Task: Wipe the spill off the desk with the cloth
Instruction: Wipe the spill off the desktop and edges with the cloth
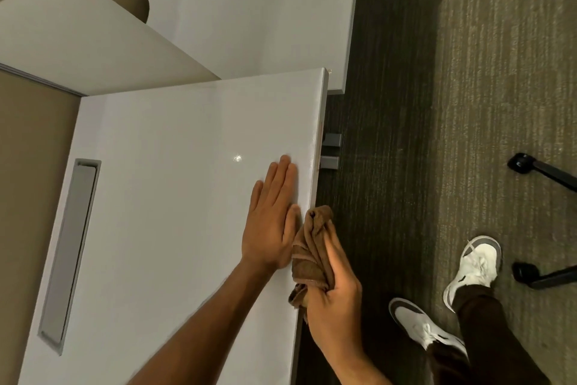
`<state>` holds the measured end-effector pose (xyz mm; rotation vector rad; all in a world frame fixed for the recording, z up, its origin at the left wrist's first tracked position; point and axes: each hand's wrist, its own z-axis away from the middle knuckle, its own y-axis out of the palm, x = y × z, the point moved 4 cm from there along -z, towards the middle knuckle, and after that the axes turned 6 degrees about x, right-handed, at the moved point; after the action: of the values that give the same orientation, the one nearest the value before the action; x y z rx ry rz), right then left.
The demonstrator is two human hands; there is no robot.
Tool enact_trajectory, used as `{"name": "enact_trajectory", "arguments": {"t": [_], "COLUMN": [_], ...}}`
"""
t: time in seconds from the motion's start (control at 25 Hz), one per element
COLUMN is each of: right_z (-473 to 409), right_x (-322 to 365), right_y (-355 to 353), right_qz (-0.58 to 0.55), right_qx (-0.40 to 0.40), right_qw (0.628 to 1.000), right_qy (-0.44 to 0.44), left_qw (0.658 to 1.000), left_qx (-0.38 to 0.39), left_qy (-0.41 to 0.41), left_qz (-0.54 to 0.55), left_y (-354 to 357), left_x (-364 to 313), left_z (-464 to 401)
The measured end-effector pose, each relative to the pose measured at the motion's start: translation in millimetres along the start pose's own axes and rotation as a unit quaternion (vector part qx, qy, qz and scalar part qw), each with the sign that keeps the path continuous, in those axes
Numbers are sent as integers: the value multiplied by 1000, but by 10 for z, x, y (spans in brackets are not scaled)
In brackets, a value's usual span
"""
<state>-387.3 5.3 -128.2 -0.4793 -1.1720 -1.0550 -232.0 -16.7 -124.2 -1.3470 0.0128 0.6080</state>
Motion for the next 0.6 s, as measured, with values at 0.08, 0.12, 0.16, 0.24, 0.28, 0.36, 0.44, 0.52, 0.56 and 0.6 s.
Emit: {"name": "enact_trajectory", "arguments": {"t": [0.08, 0.12, 0.16, 0.24, 0.28, 0.36, 0.44, 0.52, 0.56, 0.6], "right_z": [-142, -231, -321, -518, -625, -858, -1078, -1223, -1244, -1229], "right_x": [-17, -17, -12, 39, 78, 146, 204, 254, 270, 279], "right_y": [-20, -41, -68, -114, -131, -160, -196, -232, -261, -306], "right_qz": [28, 36, 40, 54, 64, 86, 94, 62, 31, -3], "right_qx": [8, 13, 16, 15, 16, 15, 12, 13, 7, -11], "right_qw": [1000, 999, 999, 998, 998, 996, 995, 998, 999, 1000], "right_qy": [9, 10, 8, -2, -8, -21, -22, -17, -19, -24], "left_qw": [1000, 1000, 1000, 1000, 1000, 1000, 1000, 1000, 1000, 1000], "left_qx": [-1, -4, -6, -8, -8, -8, -8, -11, -12, -12], "left_qy": [2, 3, 5, 6, 5, 3, 5, 4, 4, 4], "left_qz": [-2, -4, -6, -10, -11, -13, -13, -13, -13, -12], "left_y": [1, 2, 5, 18, 22, 24, 25, 16, 11, 9], "left_x": [12, 18, 21, 22, 22, 35, 46, 39, 31, 23], "left_z": [-3, -3, 1, 1, -2, -3, 1, 5, 6, 9]}}
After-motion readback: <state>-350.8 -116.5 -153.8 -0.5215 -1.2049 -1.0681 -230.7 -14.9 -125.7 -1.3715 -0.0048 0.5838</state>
